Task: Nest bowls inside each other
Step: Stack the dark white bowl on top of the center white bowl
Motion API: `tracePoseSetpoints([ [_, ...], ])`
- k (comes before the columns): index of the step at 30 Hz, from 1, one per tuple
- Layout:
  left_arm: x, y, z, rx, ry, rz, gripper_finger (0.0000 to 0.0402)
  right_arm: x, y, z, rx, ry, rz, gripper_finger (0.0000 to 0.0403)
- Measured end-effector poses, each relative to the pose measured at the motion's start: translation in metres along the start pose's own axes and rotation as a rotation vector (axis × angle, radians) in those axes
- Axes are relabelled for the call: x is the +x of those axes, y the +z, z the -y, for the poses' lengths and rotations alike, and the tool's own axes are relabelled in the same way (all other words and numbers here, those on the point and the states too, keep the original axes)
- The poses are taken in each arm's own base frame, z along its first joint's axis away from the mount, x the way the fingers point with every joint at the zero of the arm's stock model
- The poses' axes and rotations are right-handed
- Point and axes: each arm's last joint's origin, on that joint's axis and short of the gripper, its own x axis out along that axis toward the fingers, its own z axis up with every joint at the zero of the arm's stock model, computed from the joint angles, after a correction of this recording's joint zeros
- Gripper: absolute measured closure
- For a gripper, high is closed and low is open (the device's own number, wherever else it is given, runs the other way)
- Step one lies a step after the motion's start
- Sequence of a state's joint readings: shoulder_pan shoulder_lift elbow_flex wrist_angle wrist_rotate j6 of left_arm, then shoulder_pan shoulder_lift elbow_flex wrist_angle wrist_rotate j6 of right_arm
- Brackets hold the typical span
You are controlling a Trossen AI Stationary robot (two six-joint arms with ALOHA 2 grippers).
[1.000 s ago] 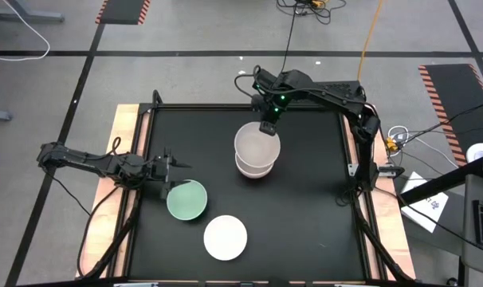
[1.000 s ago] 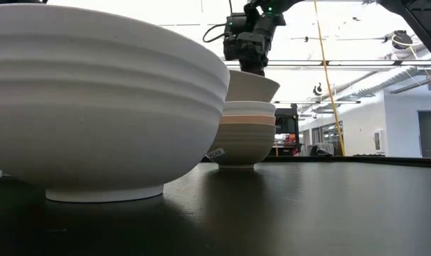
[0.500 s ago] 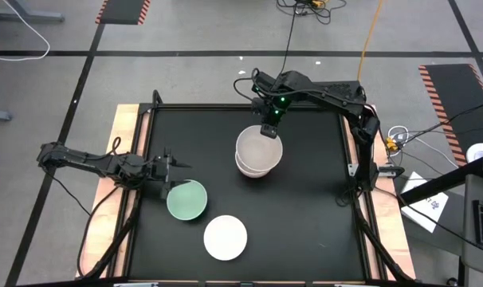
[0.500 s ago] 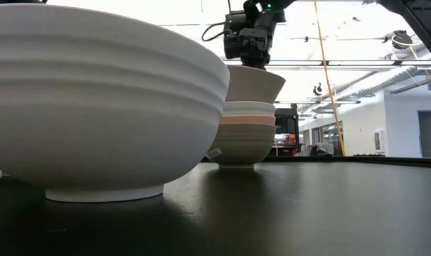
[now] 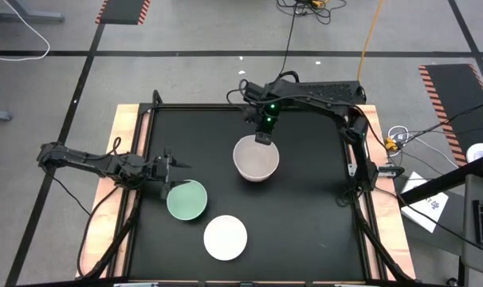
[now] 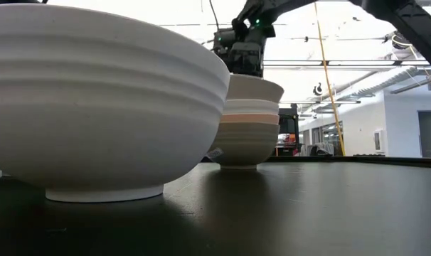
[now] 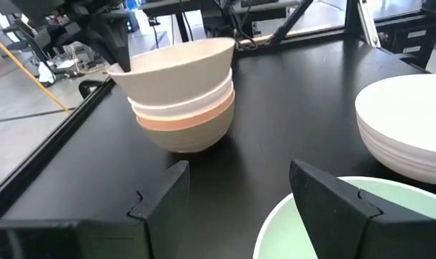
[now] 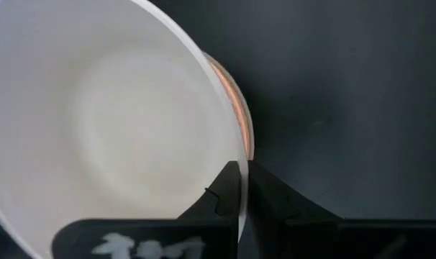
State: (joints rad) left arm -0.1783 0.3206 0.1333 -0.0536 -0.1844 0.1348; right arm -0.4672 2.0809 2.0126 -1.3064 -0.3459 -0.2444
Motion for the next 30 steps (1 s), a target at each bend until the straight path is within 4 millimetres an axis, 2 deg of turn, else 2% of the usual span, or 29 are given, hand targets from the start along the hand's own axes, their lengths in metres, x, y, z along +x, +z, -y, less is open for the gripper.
tracePoseSetpoints([
  [3,0.000,-0.001,0.000,-0.002,0.000,-0.005,0.0160,0.009,-0.002,0.003,0.022,0.012,-0.062,0.0399],
  [7,0.000,-0.001,0.000,-0.003,-0.001,-0.008,0.0160,0.011,-0.005,0.001,0.036,0.003,-0.112,0.0399],
  [13,0.000,-0.001,0.000,-0.004,-0.001,-0.012,0.0160,-0.001,-0.009,-0.015,0.019,-0.089,-0.126,0.0399],
  [18,0.000,-0.002,0.000,-0.019,-0.003,-0.021,0.0160,0.001,-0.008,-0.022,0.024,-0.093,-0.136,0.0399],
  [30,0.000,-0.002,0.000,-0.036,-0.003,-0.022,0.0160,0.003,-0.007,-0.026,0.032,-0.129,-0.141,0.0399],
])
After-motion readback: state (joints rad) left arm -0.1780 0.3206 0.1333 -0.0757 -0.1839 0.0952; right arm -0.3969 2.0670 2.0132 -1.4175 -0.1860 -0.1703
